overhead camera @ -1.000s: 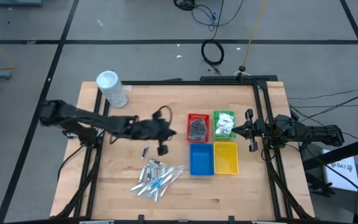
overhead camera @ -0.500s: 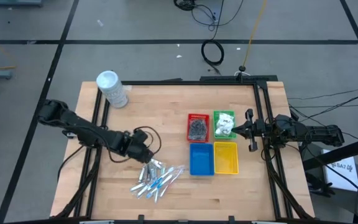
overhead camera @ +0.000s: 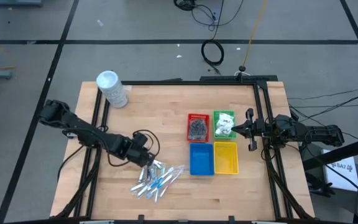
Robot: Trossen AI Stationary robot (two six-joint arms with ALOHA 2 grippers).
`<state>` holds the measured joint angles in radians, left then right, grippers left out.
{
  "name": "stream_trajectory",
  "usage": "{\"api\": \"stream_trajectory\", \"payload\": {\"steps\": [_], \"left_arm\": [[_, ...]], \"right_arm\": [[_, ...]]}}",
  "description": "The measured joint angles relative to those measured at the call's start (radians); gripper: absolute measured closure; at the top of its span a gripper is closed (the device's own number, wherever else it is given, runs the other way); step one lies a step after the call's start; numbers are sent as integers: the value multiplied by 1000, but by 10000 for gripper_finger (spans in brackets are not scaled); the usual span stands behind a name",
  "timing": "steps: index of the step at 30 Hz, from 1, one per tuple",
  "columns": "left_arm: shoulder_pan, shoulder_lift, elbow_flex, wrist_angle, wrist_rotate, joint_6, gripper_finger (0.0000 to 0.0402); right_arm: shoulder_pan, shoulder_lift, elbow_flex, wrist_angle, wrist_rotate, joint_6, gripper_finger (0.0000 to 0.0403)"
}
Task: Pick & Place Travel size toiletries
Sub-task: Put the silver nail cutter into the yellow bin
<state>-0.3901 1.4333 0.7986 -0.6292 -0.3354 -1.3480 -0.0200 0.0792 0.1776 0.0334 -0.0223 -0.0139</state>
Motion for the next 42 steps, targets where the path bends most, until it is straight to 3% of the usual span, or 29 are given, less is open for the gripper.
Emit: {"api": "stream_trajectory", "payload": {"steps": [6,13,20,26,33,36,42], "left_arm": [[-3,58,0,-42,39,-109,315],[18,149,0,-24,81,-116,217],[38,219,6,-26,125,-116,180],[51,219,2,-22,146,-113,217],[50,219,2,-18,134,-111,332],[49,208,1,-16,104,-32,379],[50,134,37,-43,-27,143,376]], "right_arm": [[0,0,0,-8,0,-7,403],[0,0,0,-8,-1,-9,403],[0,0,0,-8,-1,-9,403],[0,0,0,-8,-1,-9,403],[0,0,0,-7,-1,-9,403],[0,0,0,-8,-1,-9,403],[0,0,0,-7,-1,-9,403]]}}
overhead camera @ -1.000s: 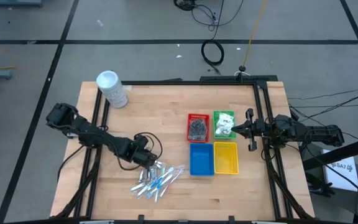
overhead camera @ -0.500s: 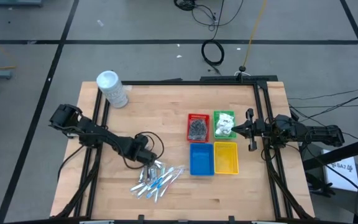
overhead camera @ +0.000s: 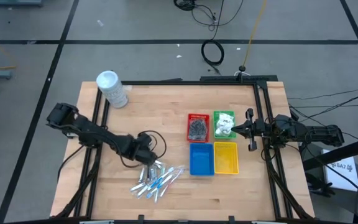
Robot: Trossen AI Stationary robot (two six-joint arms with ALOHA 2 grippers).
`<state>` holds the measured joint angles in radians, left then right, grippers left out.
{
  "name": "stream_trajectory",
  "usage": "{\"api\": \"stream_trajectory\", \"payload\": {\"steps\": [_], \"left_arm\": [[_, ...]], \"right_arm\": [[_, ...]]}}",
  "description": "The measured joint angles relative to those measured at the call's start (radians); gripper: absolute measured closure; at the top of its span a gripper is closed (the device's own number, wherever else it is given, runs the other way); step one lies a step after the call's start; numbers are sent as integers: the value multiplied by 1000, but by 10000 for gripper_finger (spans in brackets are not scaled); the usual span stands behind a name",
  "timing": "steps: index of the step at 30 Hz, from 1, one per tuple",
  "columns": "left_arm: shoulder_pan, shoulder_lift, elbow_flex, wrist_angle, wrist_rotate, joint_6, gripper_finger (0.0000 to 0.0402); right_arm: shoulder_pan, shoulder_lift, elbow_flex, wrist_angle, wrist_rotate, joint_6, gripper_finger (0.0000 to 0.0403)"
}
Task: Pick & Place Travel size toiletries
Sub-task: Put the silver nail cutter into the yellow bin
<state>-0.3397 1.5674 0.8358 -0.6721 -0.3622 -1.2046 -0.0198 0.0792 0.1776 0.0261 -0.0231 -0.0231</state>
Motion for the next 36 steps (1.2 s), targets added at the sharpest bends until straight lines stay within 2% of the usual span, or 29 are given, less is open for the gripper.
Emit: {"api": "stream_trajectory", "payload": {"steps": [5,8,11,14,16,20,23,26,32,36], "left_arm": [[1,-114,53,75,-196,267,386],[-1,-178,57,296,-310,607,386],[12,-195,40,574,-306,999,383],[70,-186,36,791,-193,1217,381],[130,-171,37,910,-54,1282,386],[248,-89,37,1155,278,1332,386],[307,-4,39,1384,446,1332,386],[336,87,61,1496,503,1327,386],[352,242,190,1465,521,1327,386],[352,312,275,1414,528,1340,386]], "right_arm": [[0,0,0,0,0,0,403],[0,2,0,8,0,0,403],[0,16,0,13,0,5,403],[0,49,0,40,0,22,403],[0,84,0,86,0,35,403],[2,190,-30,291,0,48,394],[2,295,-68,489,2,48,364],[2,401,-78,651,25,61,313],[2,610,-64,917,26,81,188],[2,740,-19,999,72,83,142]]}}
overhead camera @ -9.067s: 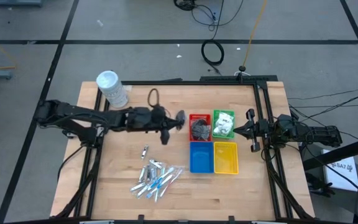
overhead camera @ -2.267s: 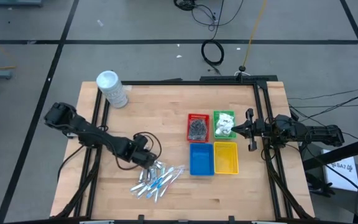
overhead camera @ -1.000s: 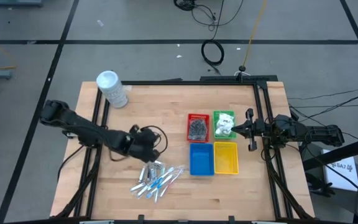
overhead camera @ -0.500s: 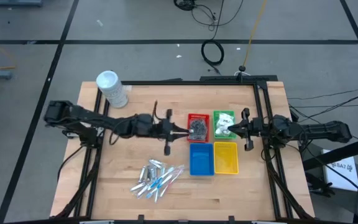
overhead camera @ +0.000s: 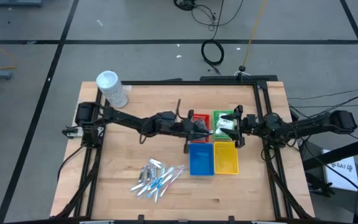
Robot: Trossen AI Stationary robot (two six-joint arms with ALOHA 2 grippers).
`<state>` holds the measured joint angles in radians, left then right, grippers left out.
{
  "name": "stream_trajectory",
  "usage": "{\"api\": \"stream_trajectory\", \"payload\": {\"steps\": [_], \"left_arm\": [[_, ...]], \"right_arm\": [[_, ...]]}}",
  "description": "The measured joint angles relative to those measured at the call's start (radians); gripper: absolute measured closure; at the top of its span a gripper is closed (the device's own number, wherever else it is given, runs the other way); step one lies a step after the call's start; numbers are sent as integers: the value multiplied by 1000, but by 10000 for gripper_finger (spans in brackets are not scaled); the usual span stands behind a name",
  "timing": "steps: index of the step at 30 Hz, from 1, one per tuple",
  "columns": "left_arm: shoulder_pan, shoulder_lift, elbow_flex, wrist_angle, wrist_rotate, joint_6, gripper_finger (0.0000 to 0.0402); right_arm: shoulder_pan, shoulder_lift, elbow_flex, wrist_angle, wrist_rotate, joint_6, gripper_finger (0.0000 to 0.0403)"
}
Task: Pick & Place Travel size toiletries
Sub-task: Put the silver nail cutter into the yellow bin
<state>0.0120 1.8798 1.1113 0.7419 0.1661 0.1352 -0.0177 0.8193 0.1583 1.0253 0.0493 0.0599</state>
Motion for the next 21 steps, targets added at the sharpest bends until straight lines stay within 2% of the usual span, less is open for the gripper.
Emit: {"api": "stream_trajectory", "payload": {"steps": [5,11,16,21], "left_arm": [[0,29,72,-79,-1,21,381],[-1,30,82,-106,17,30,386],[-6,29,82,-120,32,40,386],[-7,3,82,-178,9,60,386]], "right_arm": [[3,128,62,20,0,11,132],[29,212,98,47,-32,3,139],[33,192,101,16,-12,-42,139],[33,125,102,-214,22,27,139]]}}
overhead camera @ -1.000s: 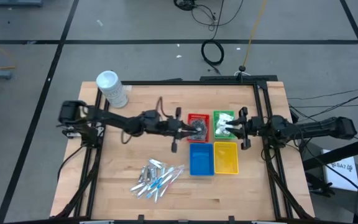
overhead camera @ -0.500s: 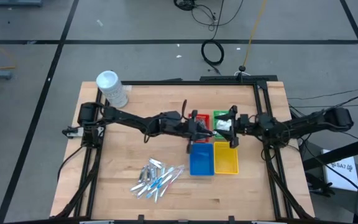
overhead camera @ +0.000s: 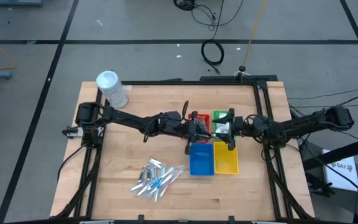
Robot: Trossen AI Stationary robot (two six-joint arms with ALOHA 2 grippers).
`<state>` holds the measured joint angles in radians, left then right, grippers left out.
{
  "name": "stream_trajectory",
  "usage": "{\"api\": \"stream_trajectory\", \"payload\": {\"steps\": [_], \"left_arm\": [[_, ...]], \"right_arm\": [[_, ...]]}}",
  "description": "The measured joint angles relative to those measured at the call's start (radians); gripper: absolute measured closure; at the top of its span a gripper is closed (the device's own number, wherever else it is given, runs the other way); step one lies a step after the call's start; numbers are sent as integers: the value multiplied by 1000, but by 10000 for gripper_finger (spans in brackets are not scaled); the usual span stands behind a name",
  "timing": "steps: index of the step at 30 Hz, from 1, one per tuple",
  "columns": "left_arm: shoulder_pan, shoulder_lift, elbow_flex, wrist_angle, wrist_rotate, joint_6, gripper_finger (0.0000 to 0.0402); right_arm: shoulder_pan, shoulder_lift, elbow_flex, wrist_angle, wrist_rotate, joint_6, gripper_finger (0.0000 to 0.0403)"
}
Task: Pick & Place Travel size toiletries
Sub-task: Put the silver nail cutter into the yellow bin
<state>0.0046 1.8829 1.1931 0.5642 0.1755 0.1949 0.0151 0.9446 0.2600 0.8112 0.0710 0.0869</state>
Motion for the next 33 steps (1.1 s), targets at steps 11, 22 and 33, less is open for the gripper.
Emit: {"api": "stream_trajectory", "payload": {"steps": [11,22,33], "left_arm": [[4,-15,0,-14,-34,13,384],[4,-15,0,-15,-45,6,385],[17,-15,0,-14,-46,5,386]], "right_arm": [[0,-66,-1,-131,-306,124,140],[0,-64,-1,52,-147,-52,140],[26,97,-1,194,-125,-90,140]]}}
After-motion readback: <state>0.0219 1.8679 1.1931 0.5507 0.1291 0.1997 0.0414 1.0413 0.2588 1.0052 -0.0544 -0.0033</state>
